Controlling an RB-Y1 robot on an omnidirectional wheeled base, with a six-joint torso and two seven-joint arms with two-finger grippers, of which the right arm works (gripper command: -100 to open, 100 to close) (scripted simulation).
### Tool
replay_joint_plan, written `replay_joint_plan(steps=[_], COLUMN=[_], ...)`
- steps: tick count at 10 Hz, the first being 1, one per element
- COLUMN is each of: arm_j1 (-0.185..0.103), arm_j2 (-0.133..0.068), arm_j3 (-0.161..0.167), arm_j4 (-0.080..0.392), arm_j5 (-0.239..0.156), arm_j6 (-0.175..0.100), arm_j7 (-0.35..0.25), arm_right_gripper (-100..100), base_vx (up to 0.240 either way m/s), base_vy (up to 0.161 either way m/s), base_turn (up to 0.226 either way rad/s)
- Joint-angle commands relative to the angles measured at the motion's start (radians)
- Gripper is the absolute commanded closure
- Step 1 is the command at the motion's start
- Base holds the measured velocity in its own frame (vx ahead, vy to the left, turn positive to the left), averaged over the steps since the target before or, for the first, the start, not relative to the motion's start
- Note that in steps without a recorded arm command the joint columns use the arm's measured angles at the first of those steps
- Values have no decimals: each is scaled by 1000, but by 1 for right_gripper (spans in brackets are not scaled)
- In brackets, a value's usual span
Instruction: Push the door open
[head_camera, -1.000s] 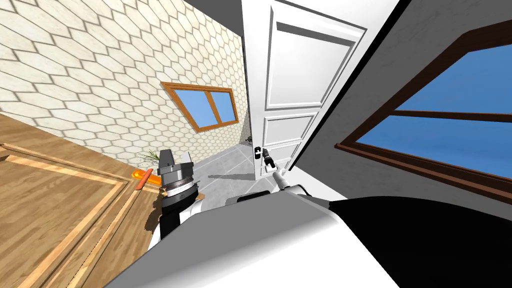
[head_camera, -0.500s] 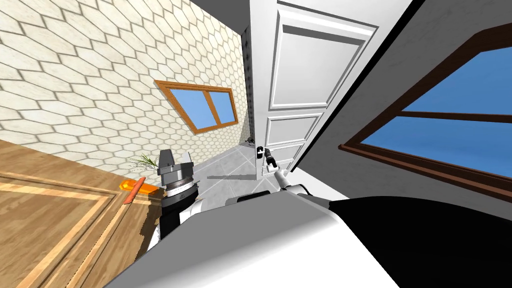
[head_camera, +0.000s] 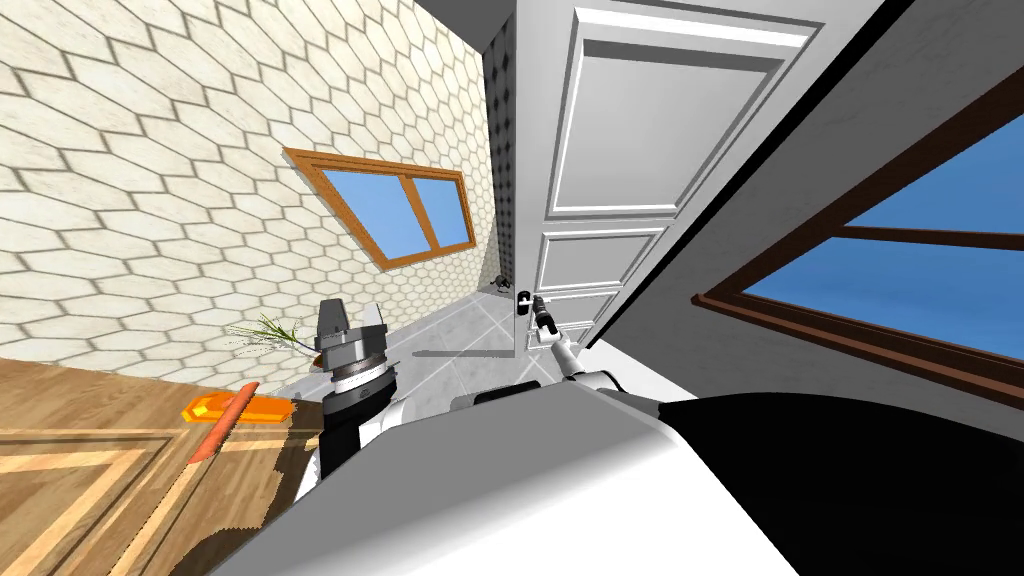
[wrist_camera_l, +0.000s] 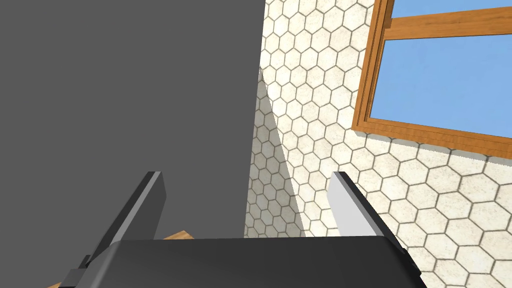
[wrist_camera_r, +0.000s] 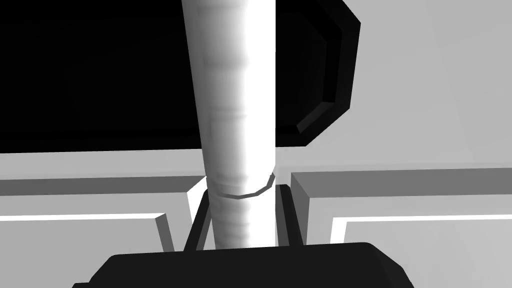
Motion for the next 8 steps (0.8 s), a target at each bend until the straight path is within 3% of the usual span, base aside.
replay_joint_plan(steps=[1,8], arm_j1=[-10,-9], arm_j2=[-22,-43], arm_j3=[-27,-114], arm_j4=[15,20], arm_j5=[-6,-26], arm_j6=[-13,-15], arm_j7=[4,27], arm_right_gripper=[100,100], base_vx=[134,195], base_vy=[66,113], base_turn=[-54,-76])
